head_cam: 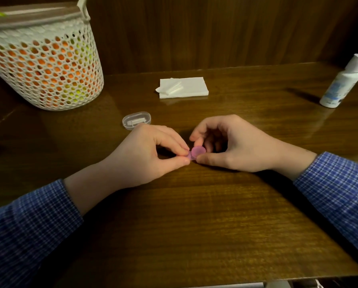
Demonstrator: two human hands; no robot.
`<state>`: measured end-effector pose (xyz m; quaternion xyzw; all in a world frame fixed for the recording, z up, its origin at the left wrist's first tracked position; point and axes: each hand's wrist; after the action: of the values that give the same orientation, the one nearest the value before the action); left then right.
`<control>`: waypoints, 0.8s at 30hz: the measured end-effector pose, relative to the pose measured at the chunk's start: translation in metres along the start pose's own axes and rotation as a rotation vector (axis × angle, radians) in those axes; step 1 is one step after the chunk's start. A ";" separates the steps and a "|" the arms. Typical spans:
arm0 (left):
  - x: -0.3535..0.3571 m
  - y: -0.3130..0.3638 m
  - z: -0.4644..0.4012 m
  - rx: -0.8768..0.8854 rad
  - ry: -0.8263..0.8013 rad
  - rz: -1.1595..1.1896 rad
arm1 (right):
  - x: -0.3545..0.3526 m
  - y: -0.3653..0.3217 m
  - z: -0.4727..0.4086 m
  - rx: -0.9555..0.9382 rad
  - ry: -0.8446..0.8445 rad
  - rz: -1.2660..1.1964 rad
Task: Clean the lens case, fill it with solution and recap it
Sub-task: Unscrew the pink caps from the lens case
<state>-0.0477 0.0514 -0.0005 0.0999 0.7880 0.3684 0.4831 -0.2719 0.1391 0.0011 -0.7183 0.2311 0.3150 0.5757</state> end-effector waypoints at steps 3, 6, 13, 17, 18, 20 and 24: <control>0.000 0.000 0.000 -0.002 0.000 0.000 | -0.002 -0.001 0.002 -0.012 -0.031 -0.030; 0.000 0.001 0.000 0.000 -0.002 -0.004 | -0.001 -0.001 0.002 -0.013 -0.028 -0.009; -0.001 0.002 0.000 -0.009 -0.014 -0.004 | 0.003 0.000 0.001 -0.004 0.010 0.006; -0.001 0.002 0.000 -0.012 -0.011 0.000 | 0.001 0.000 0.002 -0.023 -0.014 0.007; -0.001 0.002 0.000 -0.014 -0.010 0.000 | 0.001 0.000 0.002 -0.025 -0.016 0.015; -0.001 0.002 0.000 -0.015 -0.009 -0.004 | 0.002 0.000 0.002 -0.023 -0.010 0.031; -0.001 0.001 0.000 -0.007 -0.012 -0.007 | 0.003 0.000 0.001 -0.002 0.021 0.051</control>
<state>-0.0477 0.0519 0.0010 0.0980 0.7840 0.3689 0.4896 -0.2699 0.1402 -0.0016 -0.7160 0.2552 0.3221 0.5643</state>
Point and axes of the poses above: each hand's wrist, its own z-axis away from the middle knuckle, its own x-axis out of the palm, y = z × x, and after that the axes turned 6 degrees about z, right-handed
